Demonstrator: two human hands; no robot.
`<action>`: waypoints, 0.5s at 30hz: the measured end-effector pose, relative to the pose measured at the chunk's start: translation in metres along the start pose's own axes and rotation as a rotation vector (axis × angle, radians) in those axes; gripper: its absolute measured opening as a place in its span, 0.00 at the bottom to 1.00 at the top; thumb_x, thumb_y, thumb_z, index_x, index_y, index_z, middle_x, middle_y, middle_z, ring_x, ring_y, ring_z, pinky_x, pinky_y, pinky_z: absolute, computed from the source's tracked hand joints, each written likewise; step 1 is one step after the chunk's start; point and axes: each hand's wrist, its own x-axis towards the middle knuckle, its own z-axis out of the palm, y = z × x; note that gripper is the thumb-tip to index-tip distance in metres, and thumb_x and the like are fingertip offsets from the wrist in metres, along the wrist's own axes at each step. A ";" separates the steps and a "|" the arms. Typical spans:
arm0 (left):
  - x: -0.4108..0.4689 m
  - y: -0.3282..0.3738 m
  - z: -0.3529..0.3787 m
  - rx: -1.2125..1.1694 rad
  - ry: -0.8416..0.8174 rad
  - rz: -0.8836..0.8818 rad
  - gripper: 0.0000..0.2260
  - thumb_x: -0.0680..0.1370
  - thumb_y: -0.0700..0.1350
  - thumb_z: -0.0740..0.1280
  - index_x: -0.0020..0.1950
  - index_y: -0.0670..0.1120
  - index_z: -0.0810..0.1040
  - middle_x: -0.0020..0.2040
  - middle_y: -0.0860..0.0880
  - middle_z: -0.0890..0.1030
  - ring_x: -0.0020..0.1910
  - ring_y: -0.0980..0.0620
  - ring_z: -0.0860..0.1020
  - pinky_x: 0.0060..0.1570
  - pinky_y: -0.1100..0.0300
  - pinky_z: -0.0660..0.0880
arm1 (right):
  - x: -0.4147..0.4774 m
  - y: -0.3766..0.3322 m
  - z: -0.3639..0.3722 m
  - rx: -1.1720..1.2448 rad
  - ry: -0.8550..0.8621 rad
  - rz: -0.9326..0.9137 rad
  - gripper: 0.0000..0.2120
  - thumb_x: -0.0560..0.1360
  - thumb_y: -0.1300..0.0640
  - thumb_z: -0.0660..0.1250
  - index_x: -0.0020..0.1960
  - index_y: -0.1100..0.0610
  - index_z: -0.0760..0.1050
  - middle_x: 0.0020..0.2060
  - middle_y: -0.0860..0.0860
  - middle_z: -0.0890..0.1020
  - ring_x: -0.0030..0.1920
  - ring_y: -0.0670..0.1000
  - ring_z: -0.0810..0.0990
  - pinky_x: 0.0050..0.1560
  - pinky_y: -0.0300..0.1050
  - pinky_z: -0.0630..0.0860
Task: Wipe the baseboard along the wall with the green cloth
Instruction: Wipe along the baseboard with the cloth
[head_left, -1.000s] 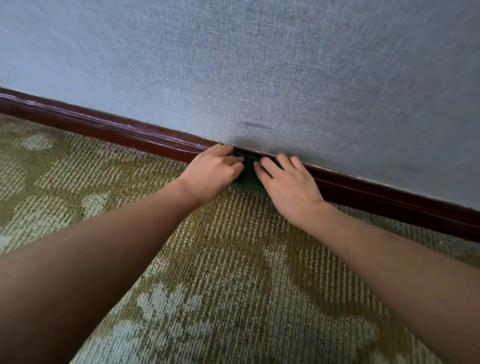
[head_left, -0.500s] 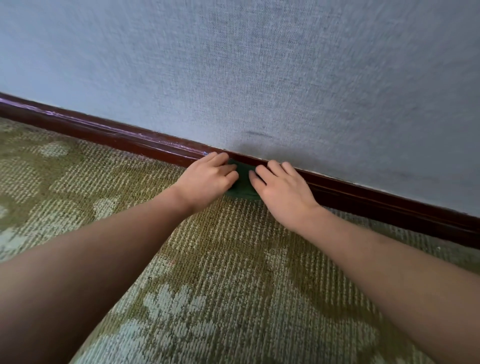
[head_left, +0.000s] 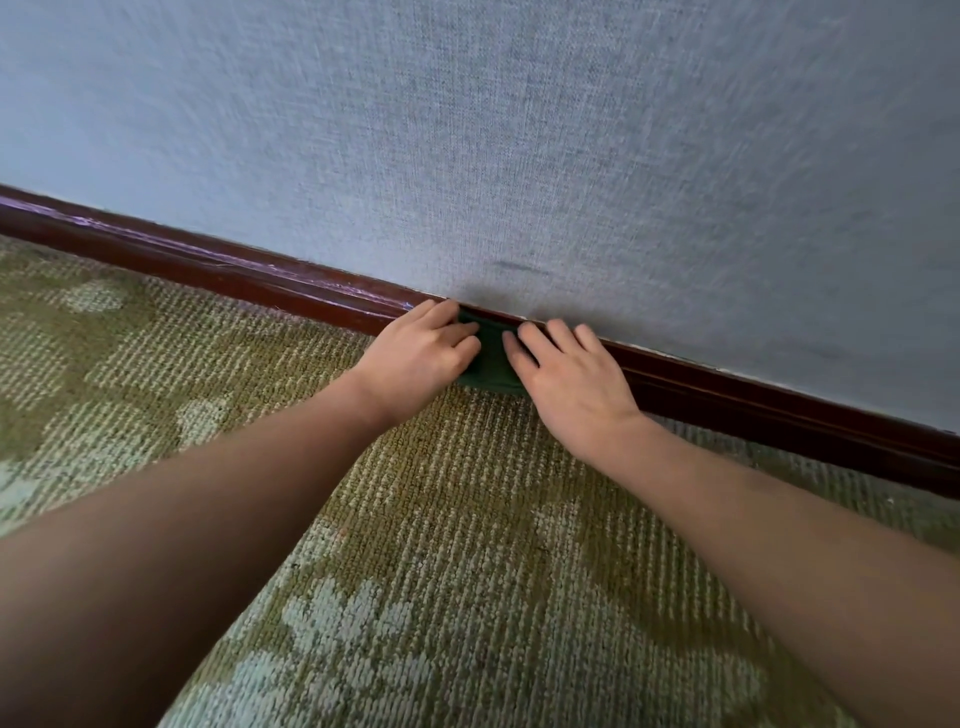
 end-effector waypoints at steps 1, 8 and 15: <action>0.000 0.000 0.002 -0.003 0.005 -0.016 0.06 0.63 0.31 0.73 0.36 0.36 0.80 0.38 0.41 0.83 0.39 0.44 0.79 0.38 0.56 0.77 | 0.001 0.000 0.001 0.013 -0.001 0.000 0.27 0.77 0.62 0.56 0.73 0.62 0.51 0.66 0.55 0.62 0.63 0.57 0.61 0.61 0.49 0.59; 0.010 0.001 -0.003 -0.018 0.013 -0.063 0.10 0.57 0.30 0.74 0.30 0.39 0.75 0.27 0.45 0.78 0.33 0.45 0.76 0.33 0.59 0.73 | 0.007 -0.004 -0.003 0.174 0.006 0.065 0.27 0.76 0.63 0.58 0.73 0.59 0.55 0.66 0.55 0.63 0.63 0.56 0.61 0.61 0.48 0.58; -0.007 0.002 -0.009 -0.013 -0.083 0.017 0.10 0.58 0.32 0.77 0.31 0.40 0.77 0.29 0.46 0.80 0.36 0.45 0.78 0.37 0.58 0.77 | 0.002 -0.013 -0.006 0.161 0.005 -0.017 0.28 0.73 0.64 0.61 0.72 0.58 0.58 0.60 0.55 0.66 0.60 0.55 0.62 0.60 0.48 0.58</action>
